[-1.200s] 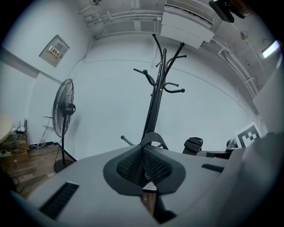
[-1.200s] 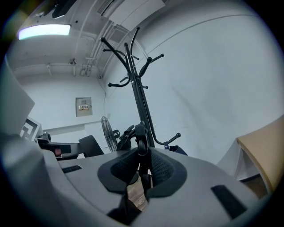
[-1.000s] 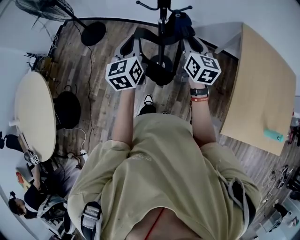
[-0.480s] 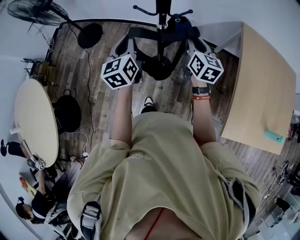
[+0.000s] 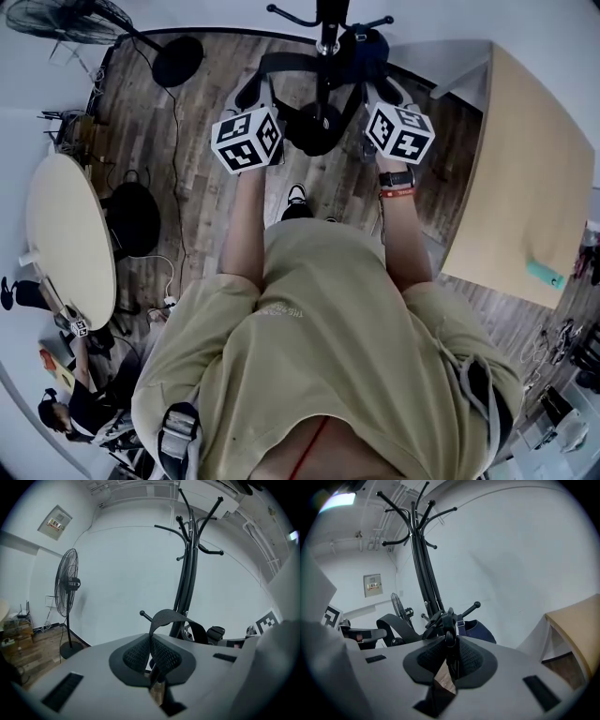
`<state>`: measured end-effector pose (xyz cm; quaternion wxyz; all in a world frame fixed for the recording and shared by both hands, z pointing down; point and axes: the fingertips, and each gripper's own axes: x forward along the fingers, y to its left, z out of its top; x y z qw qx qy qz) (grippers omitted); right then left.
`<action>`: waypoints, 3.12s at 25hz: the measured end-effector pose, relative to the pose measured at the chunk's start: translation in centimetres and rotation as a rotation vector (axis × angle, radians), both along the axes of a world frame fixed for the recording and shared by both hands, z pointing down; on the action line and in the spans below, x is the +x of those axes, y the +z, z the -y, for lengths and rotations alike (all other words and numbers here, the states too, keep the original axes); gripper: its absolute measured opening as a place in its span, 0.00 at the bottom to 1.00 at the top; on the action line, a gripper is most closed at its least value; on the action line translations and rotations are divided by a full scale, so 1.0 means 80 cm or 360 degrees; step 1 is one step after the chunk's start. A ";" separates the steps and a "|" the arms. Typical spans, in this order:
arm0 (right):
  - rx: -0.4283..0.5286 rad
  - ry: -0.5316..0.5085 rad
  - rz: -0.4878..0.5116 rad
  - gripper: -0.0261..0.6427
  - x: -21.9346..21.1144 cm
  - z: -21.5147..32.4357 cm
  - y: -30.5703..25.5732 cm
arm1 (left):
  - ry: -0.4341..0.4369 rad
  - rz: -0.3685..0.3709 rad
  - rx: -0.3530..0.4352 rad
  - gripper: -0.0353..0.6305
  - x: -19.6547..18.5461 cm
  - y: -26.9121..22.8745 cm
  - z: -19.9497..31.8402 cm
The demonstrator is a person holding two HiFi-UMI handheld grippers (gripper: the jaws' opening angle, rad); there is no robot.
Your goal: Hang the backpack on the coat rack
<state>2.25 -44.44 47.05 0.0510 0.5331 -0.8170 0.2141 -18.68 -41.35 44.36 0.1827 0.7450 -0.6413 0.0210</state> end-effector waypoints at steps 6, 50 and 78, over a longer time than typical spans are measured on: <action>-0.0051 -0.0032 -0.0041 0.15 -0.012 0.004 0.016 | 0.0041 0.0072 -0.0052 0.09 0.004 0.019 0.008; -0.0411 -0.0200 -0.0131 0.18 -0.066 -0.033 0.174 | 0.0508 0.0167 -0.0493 0.09 0.106 0.218 -0.021; -0.0255 -0.0076 -0.0079 0.16 -0.002 -0.103 0.115 | 0.0446 0.0209 -0.0153 0.11 0.111 0.118 -0.085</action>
